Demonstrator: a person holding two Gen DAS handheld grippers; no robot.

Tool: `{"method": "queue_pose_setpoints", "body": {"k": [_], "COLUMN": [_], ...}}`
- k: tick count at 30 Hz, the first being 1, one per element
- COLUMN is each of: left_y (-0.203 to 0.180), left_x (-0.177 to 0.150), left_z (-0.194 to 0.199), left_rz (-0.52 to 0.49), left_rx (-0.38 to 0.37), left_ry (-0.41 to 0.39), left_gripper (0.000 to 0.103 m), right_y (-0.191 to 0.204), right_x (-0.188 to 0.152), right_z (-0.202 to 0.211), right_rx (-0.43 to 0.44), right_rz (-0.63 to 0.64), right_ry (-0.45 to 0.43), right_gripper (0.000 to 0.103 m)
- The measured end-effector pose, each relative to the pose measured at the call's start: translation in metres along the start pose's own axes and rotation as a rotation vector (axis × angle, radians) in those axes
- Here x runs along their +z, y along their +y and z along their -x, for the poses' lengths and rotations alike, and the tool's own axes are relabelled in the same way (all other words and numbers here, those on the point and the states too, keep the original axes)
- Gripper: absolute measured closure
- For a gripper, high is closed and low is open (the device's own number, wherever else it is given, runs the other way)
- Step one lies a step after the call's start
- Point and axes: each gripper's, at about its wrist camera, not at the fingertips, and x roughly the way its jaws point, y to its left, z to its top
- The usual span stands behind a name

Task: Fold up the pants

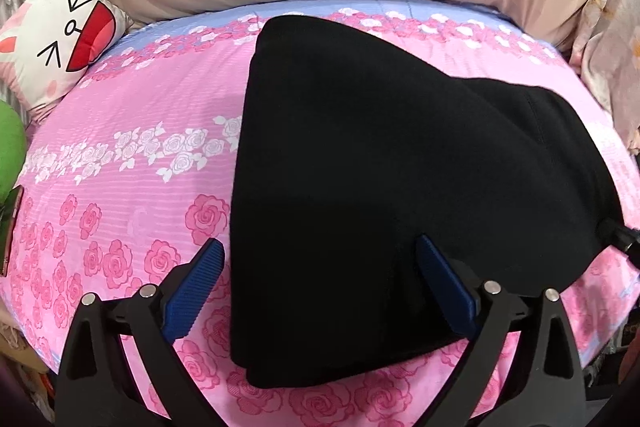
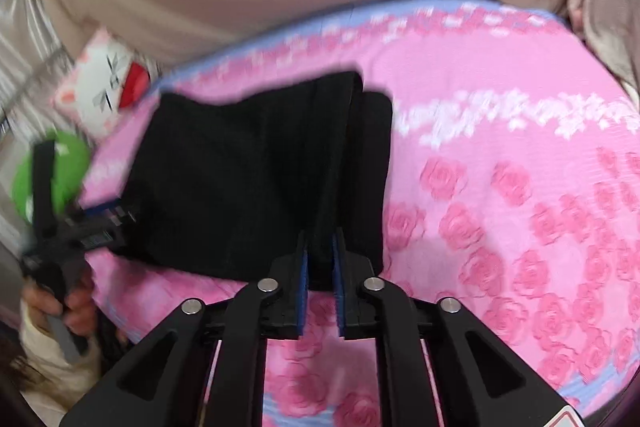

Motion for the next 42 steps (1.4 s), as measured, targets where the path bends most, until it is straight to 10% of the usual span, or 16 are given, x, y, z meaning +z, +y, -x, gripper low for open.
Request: {"method": "queue_pose_setpoints", "body": {"k": [5,12,15,18,23,28,32,42], "left_y": [0.008,0.011,0.011,0.012,0.011,0.011,0.01,0.001], "left_x": [0.002,0.003,0.005,0.01,0.014,0.015,0.013,0.003], "left_z": [-0.001,-0.003,-0.004,-0.007,-0.017,-0.011,-0.008,0.006], "left_rz": [0.015,0.028,0.018,0.024,0.035,0.032,0.042,0.029], "left_rx": [0.017,0.013,0.017,0.005,-0.002,0.012,0.005,0.003], "left_ry": [-0.001,0.007,0.004,0.01,0.008,0.006,0.013,0.013], "left_gripper": [0.005,0.005,0.005,0.005,0.005,0.005,0.005,0.005], "right_y": [0.003,-0.018,-0.013,-0.006,-0.016,-0.007,0.01,0.006], "right_x": [0.032,0.106,0.117,0.124,0.114,0.104,0.075,0.021], "right_z": [0.024,-0.061,-0.081,-0.055,-0.086,-0.033,0.011,0.014], "right_rx": [-0.008,0.002,0.029,0.03,-0.062,-0.06,-0.065,-0.023], "right_rz": [0.003,-0.025,-0.018,-0.019,-0.008,-0.033,0.017,-0.051], "right_ry": [-0.109,-0.004,-0.001,-0.078,0.0,-0.124,-0.157,-0.083], "right_gripper": [0.04,0.039,0.083,0.087,0.083,0.075,0.042,0.041]}}
